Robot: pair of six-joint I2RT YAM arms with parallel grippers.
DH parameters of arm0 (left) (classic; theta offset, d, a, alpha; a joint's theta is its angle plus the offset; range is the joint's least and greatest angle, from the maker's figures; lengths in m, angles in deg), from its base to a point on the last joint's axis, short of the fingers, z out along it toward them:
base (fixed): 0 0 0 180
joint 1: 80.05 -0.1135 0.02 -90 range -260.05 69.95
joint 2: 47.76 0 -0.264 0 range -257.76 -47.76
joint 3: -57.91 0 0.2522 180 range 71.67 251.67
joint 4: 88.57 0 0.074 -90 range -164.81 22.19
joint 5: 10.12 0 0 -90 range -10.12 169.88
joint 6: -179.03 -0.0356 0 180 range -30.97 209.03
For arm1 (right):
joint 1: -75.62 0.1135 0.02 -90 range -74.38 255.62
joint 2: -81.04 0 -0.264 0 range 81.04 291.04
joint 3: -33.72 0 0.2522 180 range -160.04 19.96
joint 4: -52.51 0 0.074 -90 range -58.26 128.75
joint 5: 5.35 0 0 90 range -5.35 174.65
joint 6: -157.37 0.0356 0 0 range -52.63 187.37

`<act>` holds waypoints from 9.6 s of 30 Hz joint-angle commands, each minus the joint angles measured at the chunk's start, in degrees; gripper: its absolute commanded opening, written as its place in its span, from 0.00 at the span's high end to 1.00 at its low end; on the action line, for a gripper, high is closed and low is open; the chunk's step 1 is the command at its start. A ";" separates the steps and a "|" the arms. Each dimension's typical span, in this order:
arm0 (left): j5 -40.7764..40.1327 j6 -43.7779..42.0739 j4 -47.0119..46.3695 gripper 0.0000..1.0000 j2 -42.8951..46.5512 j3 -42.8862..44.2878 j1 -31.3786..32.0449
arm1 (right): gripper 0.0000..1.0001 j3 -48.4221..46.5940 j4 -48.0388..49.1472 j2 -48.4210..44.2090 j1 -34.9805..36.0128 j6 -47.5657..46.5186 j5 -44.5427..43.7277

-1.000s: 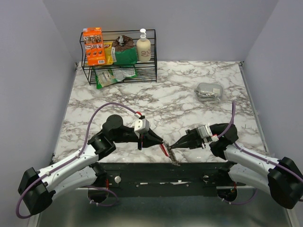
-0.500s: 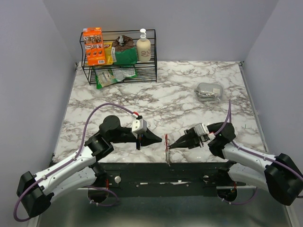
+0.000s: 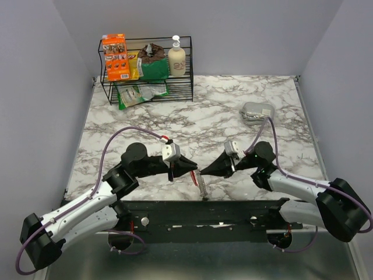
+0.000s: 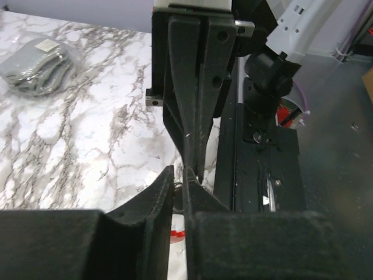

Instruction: Put the keys on the keyring

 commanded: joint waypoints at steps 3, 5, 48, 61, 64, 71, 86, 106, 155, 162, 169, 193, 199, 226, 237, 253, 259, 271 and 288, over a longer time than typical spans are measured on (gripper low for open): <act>-10.87 -0.60 1.08 0.54 4.25 0.16 0.35 | 0.99 -5.78 -14.47 5.83 0.32 -8.05 -10.76; -12.98 -0.52 1.43 0.45 5.04 -0.28 0.35 | 0.99 -5.44 -12.90 6.36 0.32 -7.09 -12.08; -27.57 0.10 4.25 0.26 9.88 -3.09 0.35 | 0.99 -11.49 -35.72 20.41 3.74 -15.24 -16.22; -29.33 -0.07 3.63 0.26 9.88 -3.53 0.35 | 0.28 -8.87 -29.78 15.69 4.80 -6.57 -19.90; -29.77 0.01 3.37 0.26 10.06 -4.06 0.35 | 0.00 -5.62 -22.06 10.16 4.71 -3.31 -23.66; -32.05 1.33 2.05 0.25 9.79 -5.55 0.35 | 0.00 -3.76 -22.16 3.81 4.63 7.74 -42.37; -26.98 16.35 9.00 0.01 -0.40 -1.51 -5.80 | 0.02 -20.12 -49.01 14.88 2.96 9.18 -38.90; -0.86 26.03 1.78 0.01 -13.94 -2.30 -21.19 | 0.51 -22.05 -56.13 24.90 5.68 13.92 -30.81; -4.90 24.27 4.42 0.01 -10.42 -2.74 -21.19 | 0.99 -25.65 -57.36 24.39 7.70 13.75 -30.28; -5.95 24.53 4.42 0.01 -6.91 -2.83 -21.19 | 0.99 -25.56 -57.10 17.72 7.70 12.78 -29.49; -4.65 25.24 1.00 0.01 -0.24 -4.41 -21.19 | 0.99 -25.65 -55.61 10.86 7.79 12.78 -29.58; 14.52 35.87 -27.22 0.25 1.62 -9.07 -19.61 | 0.99 -19.50 -40.32 -5.85 7.70 15.24 -28.09; 15.05 35.35 -27.66 0.40 0.04 -8.19 -17.58 | 0.99 -17.57 -35.57 -7.61 7.79 16.56 -26.68; 14.08 32.89 -29.77 0.60 -1.98 -7.75 -13.36 | 0.99 -15.72 -31.17 -9.90 7.70 17.79 -23.69; 10.31 32.45 -31.53 0.80 -0.40 -9.07 -12.66 | 0.99 -15.02 -31.08 -9.46 7.70 17.88 -23.43; 7.93 26.30 -20.29 1.00 1.79 -5.91 -11.43 | 0.86 -15.72 -32.14 -9.11 7.70 17.27 -23.69; 6.62 18.92 -5.18 1.00 1.10 0.15 -10.99 | 0.36 -17.30 -36.97 -9.72 7.70 14.02 -26.67; 2.40 5.03 21.99 1.00 -3.39 12.81 -8.00 | 0.12 -21.96 -47.95 -11.66 5.16 6.81 -30.12; -4.10 -4.47 37.29 1.00 -7.52 23.01 -0.62 | 0.33 -29.87 -60.00 -0.41 3.92 -1.10 -7.51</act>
